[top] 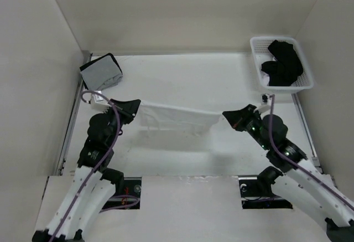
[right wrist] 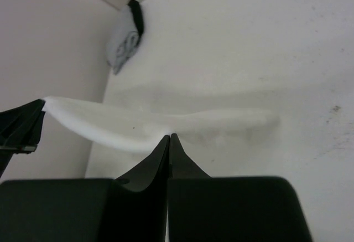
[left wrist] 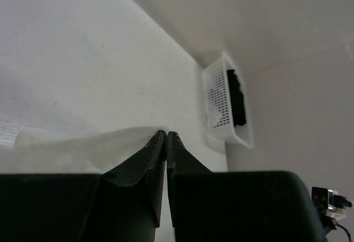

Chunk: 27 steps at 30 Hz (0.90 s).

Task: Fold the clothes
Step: Fold the tank top

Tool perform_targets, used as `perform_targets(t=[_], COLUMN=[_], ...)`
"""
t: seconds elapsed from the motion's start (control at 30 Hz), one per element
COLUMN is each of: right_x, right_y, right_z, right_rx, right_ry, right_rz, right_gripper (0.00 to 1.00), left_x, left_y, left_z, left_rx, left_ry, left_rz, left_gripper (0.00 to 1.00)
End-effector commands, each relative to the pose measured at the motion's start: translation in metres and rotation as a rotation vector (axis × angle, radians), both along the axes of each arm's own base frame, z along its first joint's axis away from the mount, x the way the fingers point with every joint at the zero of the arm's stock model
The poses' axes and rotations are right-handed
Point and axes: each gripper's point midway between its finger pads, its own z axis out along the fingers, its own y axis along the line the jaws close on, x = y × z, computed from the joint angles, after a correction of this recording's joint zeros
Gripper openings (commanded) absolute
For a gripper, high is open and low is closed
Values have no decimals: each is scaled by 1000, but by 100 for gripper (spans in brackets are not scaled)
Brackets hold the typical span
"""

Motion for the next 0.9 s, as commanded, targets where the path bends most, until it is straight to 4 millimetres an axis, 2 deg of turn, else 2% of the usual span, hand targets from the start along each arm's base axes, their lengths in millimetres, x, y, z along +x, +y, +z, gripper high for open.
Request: perform_targets(t=[0.0, 0.1, 0.17, 0.23, 0.3, 0.4, 0.5, 0.67, 0.7, 0.87], right_x=[-43, -75, -88, -92, -89, -62, -15, 58, 73, 131], right_y=[-26, -25, -19, -11, -1, 6, 6, 7, 6, 7], right_z=[3, 25, 34, 36, 28, 9, -18, -40, -46, -70], right_rx=[-117, -67, -47, -62, -115, -197, -230, -207, -207, -192], right_ry=[48, 30, 24, 19, 24, 39, 76, 115, 132, 200], right_rz=[-24, 24, 59, 79, 86, 49, 16, 10, 8, 6], right_gripper=[0, 0, 1, 1, 2, 2, 2, 2, 2, 2], left_x=[-38, -66, -78, -80, -74, -54, -27, 34, 51, 109], left_y=[10, 11, 8, 10, 8, 2, 3, 20, 21, 11], left_z=[0, 9, 15, 16, 5, -20, -48, -78, -83, -105], left_rx=[50, 32, 22, 26, 40, 83, 134, 153, 147, 137], left_ry=[64, 55, 46, 45, 72, 126, 176, 228, 235, 278], left_rz=[3, -20, -47, -40, -34, -25, 8, 95, 108, 109], left_gripper=[3, 3, 3, 3, 4, 4, 4, 5, 5, 5])
